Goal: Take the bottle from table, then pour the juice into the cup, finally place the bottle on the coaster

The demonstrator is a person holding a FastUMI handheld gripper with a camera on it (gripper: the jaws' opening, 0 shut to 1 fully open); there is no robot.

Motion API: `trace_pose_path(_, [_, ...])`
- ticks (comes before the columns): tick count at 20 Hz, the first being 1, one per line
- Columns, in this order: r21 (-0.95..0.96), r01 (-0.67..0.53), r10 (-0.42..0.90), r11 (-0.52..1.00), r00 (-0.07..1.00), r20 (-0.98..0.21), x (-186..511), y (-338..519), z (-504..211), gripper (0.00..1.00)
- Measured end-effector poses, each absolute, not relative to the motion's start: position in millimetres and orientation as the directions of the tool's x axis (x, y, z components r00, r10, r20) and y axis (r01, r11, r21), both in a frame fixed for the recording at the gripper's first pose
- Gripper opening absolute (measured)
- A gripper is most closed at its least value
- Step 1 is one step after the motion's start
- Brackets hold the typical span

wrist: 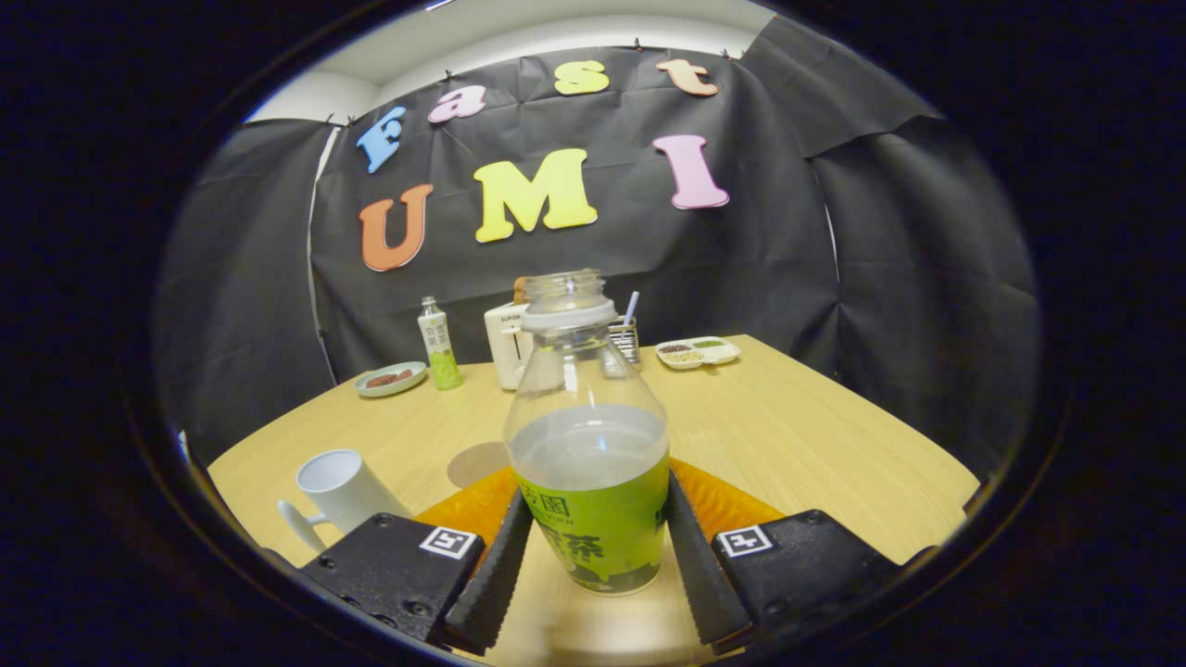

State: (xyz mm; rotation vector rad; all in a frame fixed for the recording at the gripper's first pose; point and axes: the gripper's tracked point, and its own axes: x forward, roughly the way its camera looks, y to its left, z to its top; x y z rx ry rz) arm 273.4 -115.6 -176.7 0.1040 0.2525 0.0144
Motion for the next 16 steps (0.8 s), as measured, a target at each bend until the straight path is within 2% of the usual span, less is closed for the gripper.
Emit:
trace_pose_path(3, [0.143, -0.041, 0.078, 0.989, 0.961, -0.264, 270, -114, -171, 0.78])
trace_pose_path(12, [-0.035, -0.010, 0.002, 0.999, 0.972, -0.236, 264, -129, -116, 0.77])
trace_pose_path(16, [-0.157, -0.008, -0.033, 0.988, 0.966, -0.257, 266, -126, -99, 0.77])
